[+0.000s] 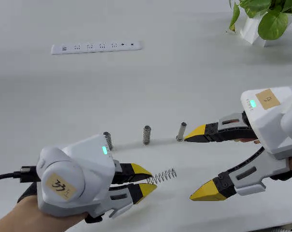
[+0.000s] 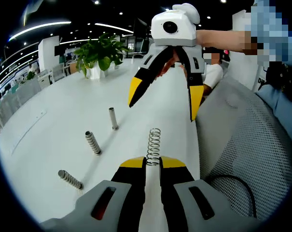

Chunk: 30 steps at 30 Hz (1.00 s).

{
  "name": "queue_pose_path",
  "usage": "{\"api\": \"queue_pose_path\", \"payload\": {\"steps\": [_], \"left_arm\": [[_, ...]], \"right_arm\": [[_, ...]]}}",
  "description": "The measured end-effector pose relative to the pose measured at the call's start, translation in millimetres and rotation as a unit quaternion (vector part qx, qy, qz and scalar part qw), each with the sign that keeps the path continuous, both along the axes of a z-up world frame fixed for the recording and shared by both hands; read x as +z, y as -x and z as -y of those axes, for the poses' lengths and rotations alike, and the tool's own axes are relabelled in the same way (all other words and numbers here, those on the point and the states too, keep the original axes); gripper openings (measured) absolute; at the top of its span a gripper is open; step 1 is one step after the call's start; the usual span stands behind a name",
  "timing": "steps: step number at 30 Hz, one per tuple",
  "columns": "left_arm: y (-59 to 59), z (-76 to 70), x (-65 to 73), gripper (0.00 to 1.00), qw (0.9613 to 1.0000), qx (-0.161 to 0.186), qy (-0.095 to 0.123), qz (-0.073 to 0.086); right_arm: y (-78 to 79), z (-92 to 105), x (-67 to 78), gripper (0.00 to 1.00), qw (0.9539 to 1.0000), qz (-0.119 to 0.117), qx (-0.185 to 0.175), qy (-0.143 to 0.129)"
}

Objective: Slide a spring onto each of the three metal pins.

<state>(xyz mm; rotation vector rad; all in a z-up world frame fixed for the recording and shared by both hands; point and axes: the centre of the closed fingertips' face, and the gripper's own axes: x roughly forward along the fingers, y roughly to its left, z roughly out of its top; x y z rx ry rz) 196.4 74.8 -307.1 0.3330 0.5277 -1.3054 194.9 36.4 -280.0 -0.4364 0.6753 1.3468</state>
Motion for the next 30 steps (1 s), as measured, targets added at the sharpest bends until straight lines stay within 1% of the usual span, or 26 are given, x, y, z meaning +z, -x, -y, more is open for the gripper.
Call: {"api": "queue_pose_path", "payload": {"steps": [1, 3, 5, 6, 8, 9, 14, 19, 23, 27, 30], "left_arm": [[0.6, -0.4, 0.2, 0.07, 1.0, 0.001, 0.001, 0.0], [2.5, -1.4, 1.7, 0.07, 1.0, 0.002, 0.003, 0.001], [4.3, -2.0, 3.1, 0.07, 1.0, 0.003, 0.007, 0.001], [4.9, -2.1, 3.4, 0.07, 1.0, 0.003, 0.008, 0.001], [6.0, -2.4, 5.0, 0.07, 0.9999, 0.003, 0.01, 0.003], [6.1, -2.5, 5.7, 0.07, 0.9999, 0.003, 0.012, 0.003], [8.0, -2.4, 11.6, 0.07, 0.9998, 0.002, 0.02, 0.005], [7.4, -2.1, 14.6, 0.07, 0.9997, 0.001, 0.024, 0.009], [7.7, -1.7, 14.3, 0.07, 0.9997, 0.001, 0.025, 0.007], [7.9, -1.0, 13.8, 0.07, 0.9996, 0.002, 0.026, 0.005], [8.6, -0.8, 12.7, 0.07, 0.9997, 0.001, 0.025, 0.004]], "right_arm": [[2.5, -1.3, -0.3, 0.52, 1.0, -0.007, 0.005, -0.002], [3.8, -3.4, -1.7, 0.45, 0.9999, -0.01, 0.012, -0.002], [9.2, -6.2, -3.1, 0.37, 0.9994, -0.023, 0.025, -0.004], [10.3, -6.9, -3.7, 0.33, 0.9993, -0.026, 0.027, -0.005], [12.3, -9.2, -5.2, 0.29, 0.9988, -0.036, 0.033, -0.007], [11.8, -10.0, -5.8, 0.26, 0.9987, -0.037, 0.034, -0.007], [12.9, -15.1, -6.8, 0.2, 0.9978, -0.051, 0.041, -0.015], [11.7, -16.2, -9.3, 0.15, 0.9971, -0.058, 0.047, -0.016], [11.7, -18.0, -10.2, 0.14, 0.9968, -0.063, 0.046, -0.016], [12.6, -18.9, -10.3, 0.1, 0.9966, -0.065, 0.048, -0.016], [11.6, -19.9, -9.5, 0.09, 0.9965, -0.07, 0.041, -0.019]]}}
